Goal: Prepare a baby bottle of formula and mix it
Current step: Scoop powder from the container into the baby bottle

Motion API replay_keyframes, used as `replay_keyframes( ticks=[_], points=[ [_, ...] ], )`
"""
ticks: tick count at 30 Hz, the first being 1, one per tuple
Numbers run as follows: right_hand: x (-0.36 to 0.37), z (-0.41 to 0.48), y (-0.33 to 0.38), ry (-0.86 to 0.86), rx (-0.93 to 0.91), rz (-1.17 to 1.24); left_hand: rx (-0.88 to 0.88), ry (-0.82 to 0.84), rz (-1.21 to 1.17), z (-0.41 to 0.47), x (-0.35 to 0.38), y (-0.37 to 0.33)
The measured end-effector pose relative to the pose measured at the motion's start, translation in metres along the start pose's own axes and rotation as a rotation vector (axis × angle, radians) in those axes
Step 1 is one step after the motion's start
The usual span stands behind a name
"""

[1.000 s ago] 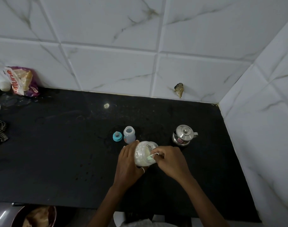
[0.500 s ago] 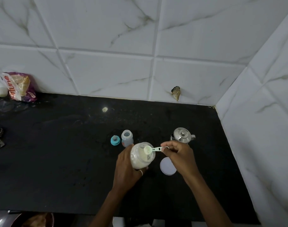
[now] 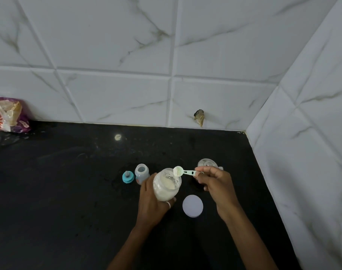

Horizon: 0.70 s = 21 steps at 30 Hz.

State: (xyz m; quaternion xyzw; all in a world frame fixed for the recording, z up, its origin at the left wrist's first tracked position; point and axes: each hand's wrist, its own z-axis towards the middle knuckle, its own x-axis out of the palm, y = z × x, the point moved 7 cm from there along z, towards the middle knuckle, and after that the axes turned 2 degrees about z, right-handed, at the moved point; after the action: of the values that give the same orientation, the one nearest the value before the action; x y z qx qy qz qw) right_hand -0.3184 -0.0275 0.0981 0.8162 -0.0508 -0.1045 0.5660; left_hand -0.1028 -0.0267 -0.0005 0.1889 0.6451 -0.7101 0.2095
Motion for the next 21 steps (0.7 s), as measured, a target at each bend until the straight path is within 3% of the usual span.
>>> replay_keyframes(
  ticks=[9, 21],
  points=[
    [-0.009, 0.021, 0.016, -0.030, -0.002, 0.097, -0.008, 0.001, -0.046, 0.049, 0.020, -0.003],
    [-0.022, 0.041, -0.002, -0.035, 0.055, 0.140, -0.178, 0.018, -0.064, 0.067, 0.060, 0.027]
  ],
)
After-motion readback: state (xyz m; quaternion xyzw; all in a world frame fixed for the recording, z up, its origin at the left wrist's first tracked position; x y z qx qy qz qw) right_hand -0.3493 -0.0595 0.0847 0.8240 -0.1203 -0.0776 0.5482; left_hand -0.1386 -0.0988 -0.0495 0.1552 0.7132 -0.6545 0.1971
